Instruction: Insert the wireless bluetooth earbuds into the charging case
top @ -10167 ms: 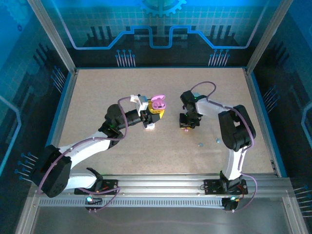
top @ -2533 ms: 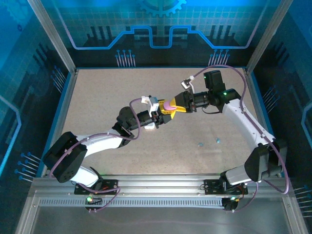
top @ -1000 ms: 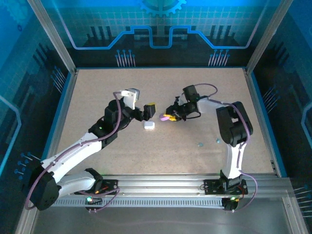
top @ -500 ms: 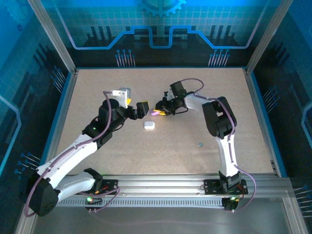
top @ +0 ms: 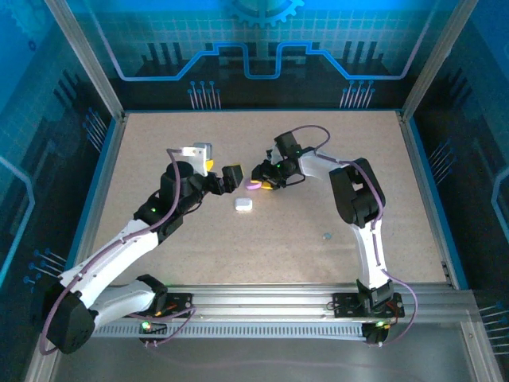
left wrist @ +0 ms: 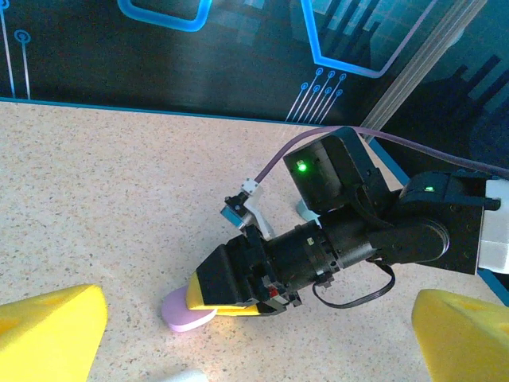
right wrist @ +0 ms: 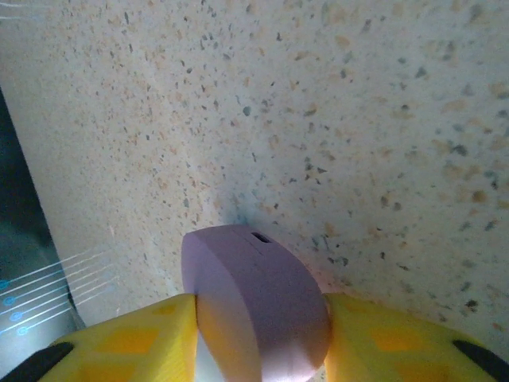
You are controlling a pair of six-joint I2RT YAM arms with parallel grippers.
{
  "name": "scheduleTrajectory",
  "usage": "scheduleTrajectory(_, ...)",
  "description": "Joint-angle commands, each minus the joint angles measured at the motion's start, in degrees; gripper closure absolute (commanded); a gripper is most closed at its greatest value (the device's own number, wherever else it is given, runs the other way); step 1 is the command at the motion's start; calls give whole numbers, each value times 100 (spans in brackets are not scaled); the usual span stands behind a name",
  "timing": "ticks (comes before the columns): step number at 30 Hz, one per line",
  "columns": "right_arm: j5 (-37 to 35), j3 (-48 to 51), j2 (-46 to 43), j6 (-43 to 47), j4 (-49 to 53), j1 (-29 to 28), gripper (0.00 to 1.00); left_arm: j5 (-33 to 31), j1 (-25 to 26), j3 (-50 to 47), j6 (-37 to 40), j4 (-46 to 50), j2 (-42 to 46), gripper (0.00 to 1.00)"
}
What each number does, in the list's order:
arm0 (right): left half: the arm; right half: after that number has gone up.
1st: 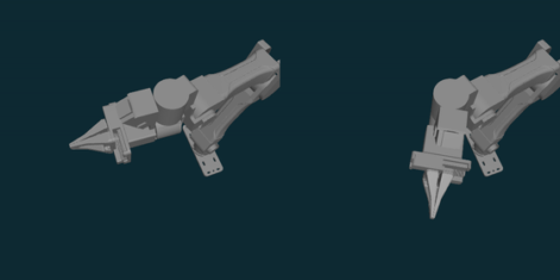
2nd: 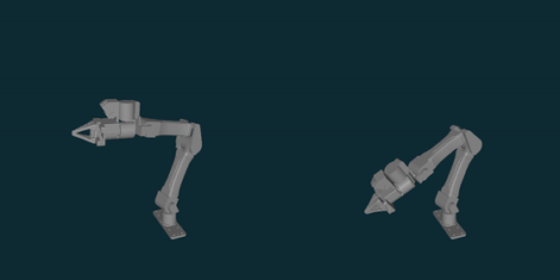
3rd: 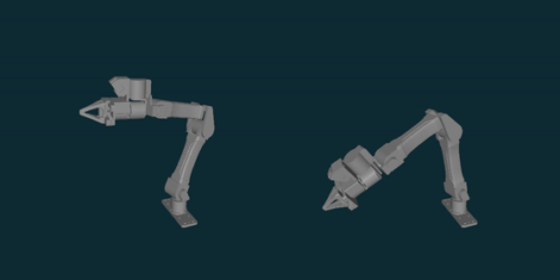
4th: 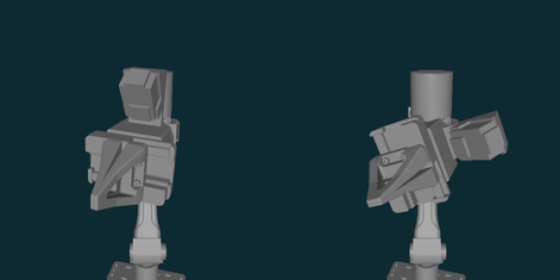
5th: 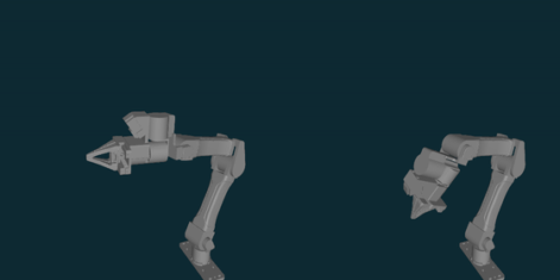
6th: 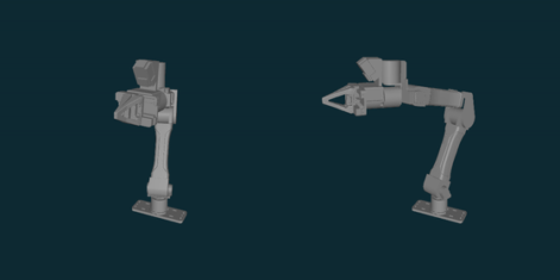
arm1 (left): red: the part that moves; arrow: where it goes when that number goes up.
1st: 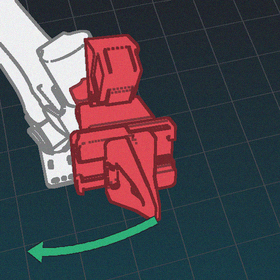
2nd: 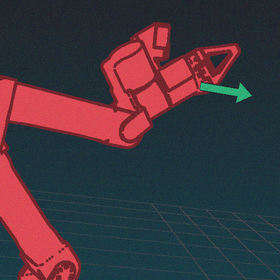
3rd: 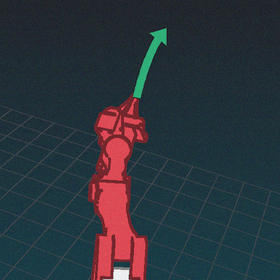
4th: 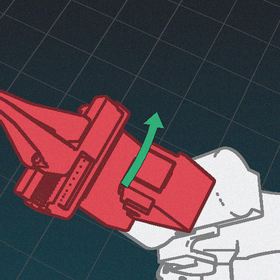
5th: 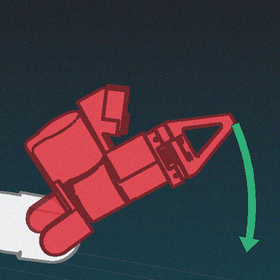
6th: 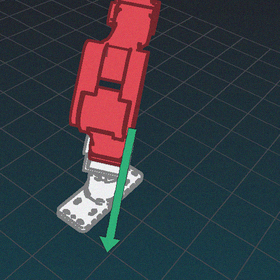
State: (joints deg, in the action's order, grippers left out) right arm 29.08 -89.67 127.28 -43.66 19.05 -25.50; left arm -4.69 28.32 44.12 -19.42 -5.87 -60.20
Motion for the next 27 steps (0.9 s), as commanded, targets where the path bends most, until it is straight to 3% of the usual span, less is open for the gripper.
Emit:
scheduleTrajectory(1,-430,-85,8,288,597,9,55,183,-21,21,11,-221,36,1)
scheduleTrajectory(10,-665,-314,-375,911,1019,132,46,279,-20,52,85,-152,1,1)
scheduleTrajectory(16,-1325,-333,-1004,1679,1242,373,44,78,-24,287,-3,257,-125,1)
scheduleTrajectory(22,-2604,-131,-1359,2400,1278,1024,42,219,-27,664,24,869,-198,1)
scheduleTrajectory(27,-2272,-649,-945,2699,1732,1810,40,994,-28,564,194,575,-210,1)
